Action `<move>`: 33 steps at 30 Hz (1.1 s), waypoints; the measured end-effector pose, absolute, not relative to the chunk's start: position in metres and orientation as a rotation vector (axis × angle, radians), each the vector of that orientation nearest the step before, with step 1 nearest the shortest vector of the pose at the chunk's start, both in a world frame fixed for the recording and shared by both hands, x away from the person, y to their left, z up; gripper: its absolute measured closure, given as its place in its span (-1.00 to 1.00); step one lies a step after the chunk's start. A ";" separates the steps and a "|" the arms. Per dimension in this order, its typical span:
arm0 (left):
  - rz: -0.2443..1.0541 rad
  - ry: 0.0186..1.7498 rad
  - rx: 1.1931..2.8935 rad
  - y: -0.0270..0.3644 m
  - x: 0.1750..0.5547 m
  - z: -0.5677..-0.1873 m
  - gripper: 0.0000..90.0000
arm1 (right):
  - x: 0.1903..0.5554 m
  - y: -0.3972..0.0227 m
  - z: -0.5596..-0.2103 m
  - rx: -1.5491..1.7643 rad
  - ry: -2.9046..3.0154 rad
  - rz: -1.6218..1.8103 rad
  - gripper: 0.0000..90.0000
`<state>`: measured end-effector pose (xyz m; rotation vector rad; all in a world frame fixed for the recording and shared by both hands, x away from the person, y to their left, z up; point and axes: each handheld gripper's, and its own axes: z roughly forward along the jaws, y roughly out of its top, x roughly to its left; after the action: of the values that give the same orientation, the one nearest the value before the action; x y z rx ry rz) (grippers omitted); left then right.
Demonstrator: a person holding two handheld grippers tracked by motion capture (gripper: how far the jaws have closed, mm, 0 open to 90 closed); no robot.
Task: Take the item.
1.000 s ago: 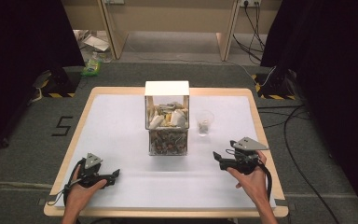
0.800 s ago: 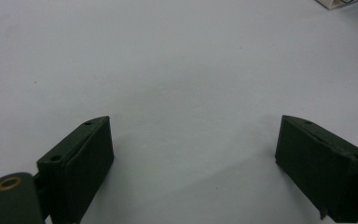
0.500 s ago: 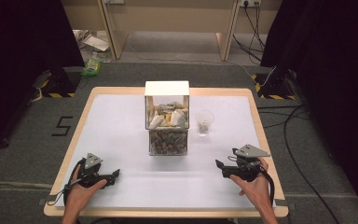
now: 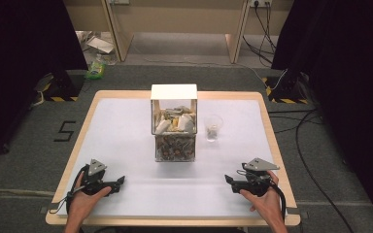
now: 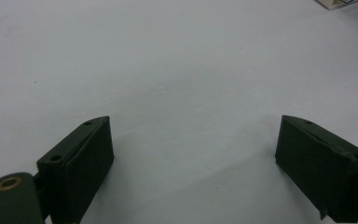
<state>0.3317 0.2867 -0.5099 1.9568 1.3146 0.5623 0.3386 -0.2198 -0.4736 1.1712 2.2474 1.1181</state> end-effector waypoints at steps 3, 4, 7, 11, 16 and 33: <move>0.562 1.315 1.957 0.287 0.332 -0.510 -0.77 | 0.337 -0.219 -0.478 1.173 2.267 1.106 -0.58; 0.562 1.315 1.957 0.287 0.332 -0.510 -0.77 | 0.337 -0.219 -0.478 1.173 2.267 1.106 -0.58; 0.562 1.315 1.957 0.287 0.332 -0.510 -0.77 | 0.335 -0.218 -0.482 1.179 2.282 1.092 -0.58; 0.563 1.314 1.958 0.287 0.332 -0.510 -0.77 | 0.332 -0.218 -0.484 1.175 2.301 1.071 -0.58; 0.563 1.314 1.958 0.287 0.332 -0.510 -0.77 | 0.329 -0.218 -0.489 1.192 2.326 1.056 -0.59; 0.562 1.315 1.956 0.287 0.332 -0.510 -0.77 | 0.323 -0.217 -0.502 1.126 2.332 1.020 -0.65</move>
<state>0.3316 0.2867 -0.5099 1.9559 1.3153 0.5620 0.3230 -0.2172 -0.5015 1.1258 2.3320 1.0200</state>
